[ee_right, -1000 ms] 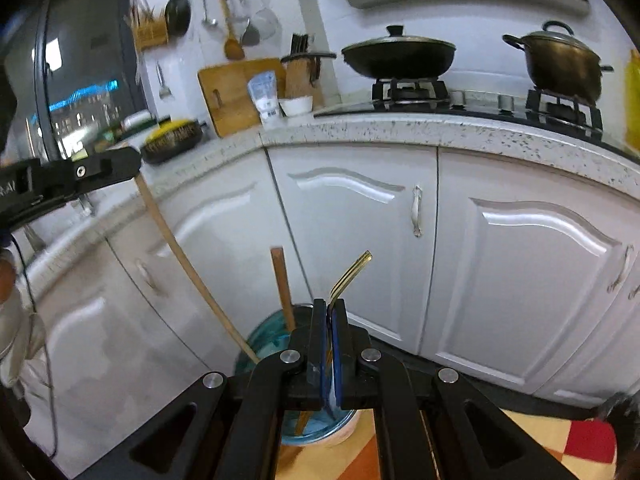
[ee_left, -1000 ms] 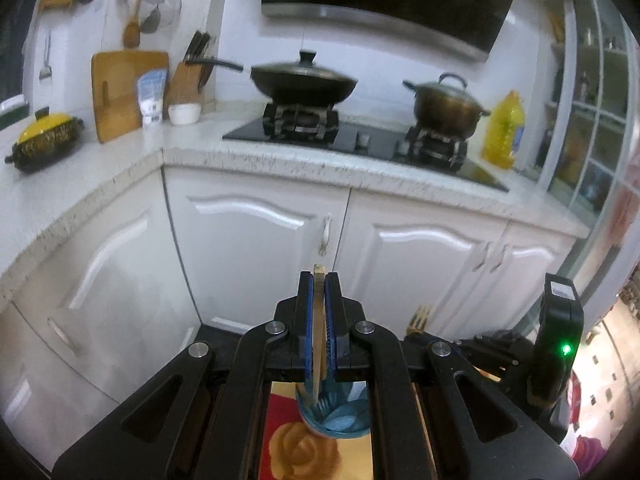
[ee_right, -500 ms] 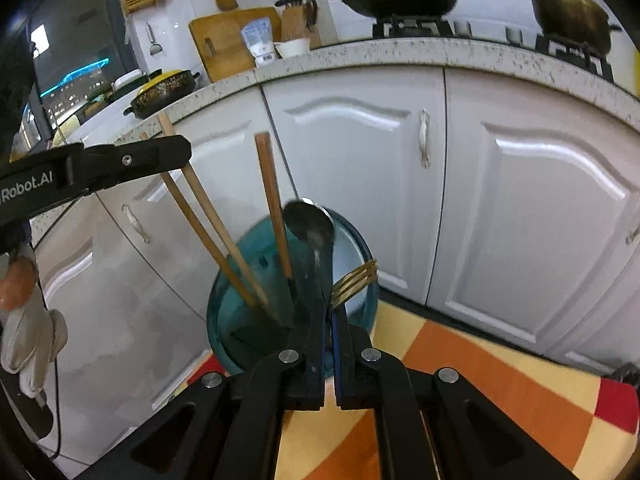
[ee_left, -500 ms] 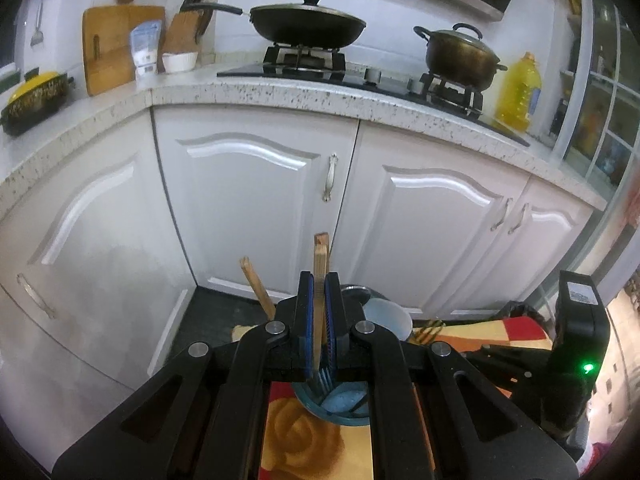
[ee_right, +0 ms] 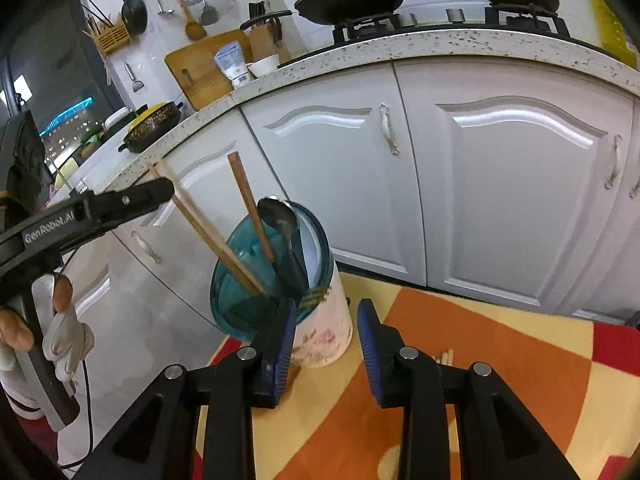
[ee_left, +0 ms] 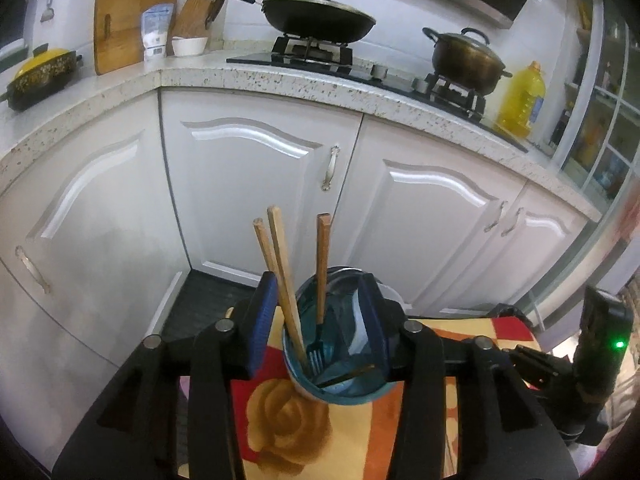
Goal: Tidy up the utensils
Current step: 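Lower the chopstick and fork into the cup and open both tools, then move both tools back over the remaining chopsticks on the cloth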
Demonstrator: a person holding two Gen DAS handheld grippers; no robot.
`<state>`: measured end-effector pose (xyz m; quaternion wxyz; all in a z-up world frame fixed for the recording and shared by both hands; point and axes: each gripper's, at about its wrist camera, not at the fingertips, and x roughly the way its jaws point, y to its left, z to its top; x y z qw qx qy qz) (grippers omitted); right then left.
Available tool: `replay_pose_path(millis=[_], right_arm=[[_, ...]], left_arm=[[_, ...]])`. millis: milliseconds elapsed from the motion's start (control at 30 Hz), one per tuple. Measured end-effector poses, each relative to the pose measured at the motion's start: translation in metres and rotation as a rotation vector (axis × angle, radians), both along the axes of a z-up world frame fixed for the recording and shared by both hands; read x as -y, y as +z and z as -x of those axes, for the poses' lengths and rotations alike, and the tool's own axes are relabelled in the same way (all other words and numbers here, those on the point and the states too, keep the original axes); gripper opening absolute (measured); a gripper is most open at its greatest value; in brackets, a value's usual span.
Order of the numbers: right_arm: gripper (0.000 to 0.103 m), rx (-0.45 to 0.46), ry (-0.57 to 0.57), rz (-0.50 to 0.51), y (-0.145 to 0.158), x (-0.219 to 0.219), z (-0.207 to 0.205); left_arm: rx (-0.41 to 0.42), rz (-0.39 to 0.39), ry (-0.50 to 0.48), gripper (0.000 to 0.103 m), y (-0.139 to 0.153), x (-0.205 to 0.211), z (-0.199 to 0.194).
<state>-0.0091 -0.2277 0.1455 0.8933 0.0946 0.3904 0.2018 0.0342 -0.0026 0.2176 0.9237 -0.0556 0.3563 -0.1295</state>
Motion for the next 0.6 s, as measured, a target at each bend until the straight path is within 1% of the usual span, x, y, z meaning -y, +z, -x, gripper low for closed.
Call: replay_pose_path(millis=[200,267,600], right_arm=[[0.034,-0.011,-0.013,0.011,0.001,0.006,0.015],[0.035,-0.011,-0.025,0.012,0.002,0.009,0.021],[0.036,-0.023,-0.068,0.042,0.005,0.025,0.049]], left_arm=[[0.021,-0.02,-0.013,0.043,0.007,0.007,0.018],[0.026,-0.028,-0.019,0.046,0.007,0.012,0.025],[0.004,-0.054,-0.063,0.047,-0.007,0.039,0.051]])
